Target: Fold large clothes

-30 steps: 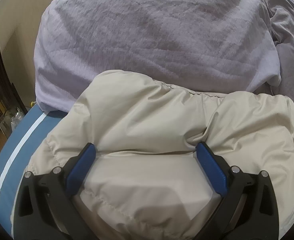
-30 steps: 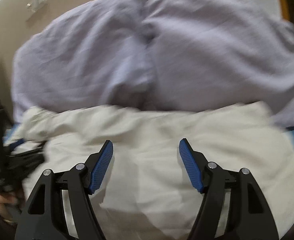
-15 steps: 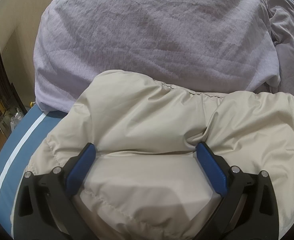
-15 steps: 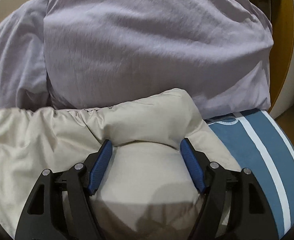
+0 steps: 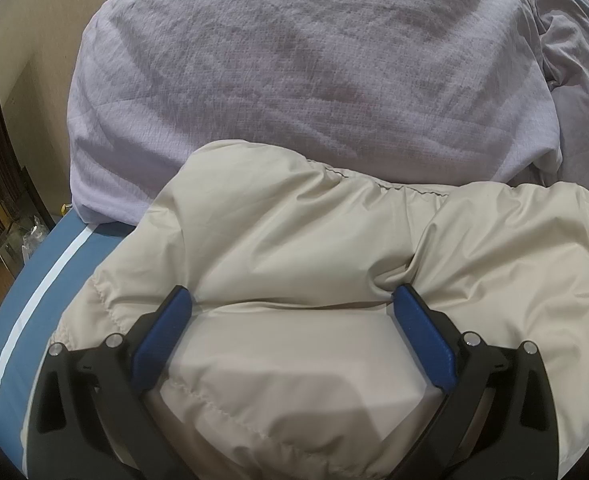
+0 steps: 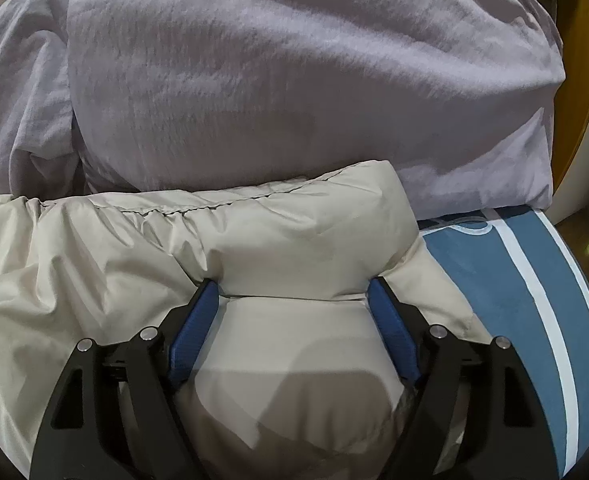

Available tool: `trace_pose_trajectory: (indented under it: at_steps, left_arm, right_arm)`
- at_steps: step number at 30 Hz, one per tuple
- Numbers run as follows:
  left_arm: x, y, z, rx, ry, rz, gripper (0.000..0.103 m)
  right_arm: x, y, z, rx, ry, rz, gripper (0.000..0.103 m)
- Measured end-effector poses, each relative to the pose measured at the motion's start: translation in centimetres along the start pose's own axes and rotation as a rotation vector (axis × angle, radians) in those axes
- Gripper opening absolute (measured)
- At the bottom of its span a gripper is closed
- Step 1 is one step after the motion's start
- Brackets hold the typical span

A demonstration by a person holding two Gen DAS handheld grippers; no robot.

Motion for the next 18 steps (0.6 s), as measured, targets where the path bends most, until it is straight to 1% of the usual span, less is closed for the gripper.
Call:
trace_pose_trajectory:
  at_steps: [5, 9, 16, 18]
  left_arm:
    - [0.0, 0.0, 0.0, 0.0, 0.0, 0.0, 0.101]
    - [0.0, 0.0, 0.0, 0.0, 0.0, 0.0, 0.101]
    - [0.0, 0.0, 0.0, 0.0, -0.002, 0.004, 0.101]
    - [0.3, 0.9, -0.4, 0.031, -0.016, 0.033, 0.101]
  right_arm:
    - [0.0, -0.5, 0.0, 0.012, -0.009, 0.015, 0.08]
    - [-1.3, -1.7, 0.4, 0.017, -0.014, 0.019, 0.081]
    - [-1.5, -1.7, 0.5, 0.001, -0.016, 0.014, 0.081]
    - [-1.9, -0.7, 0.2, 0.001, -0.028, 0.023, 0.081]
Point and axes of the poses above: each gripper's, at about its wrist camera, not at the fingertips, and y roughly against the way its jaws point, x to its left, z to its top, the point moved 8 cm from there along -y, roughly the way its jaws point, and after that the axes turned 2 degrees about y, right-handed, at the moved point
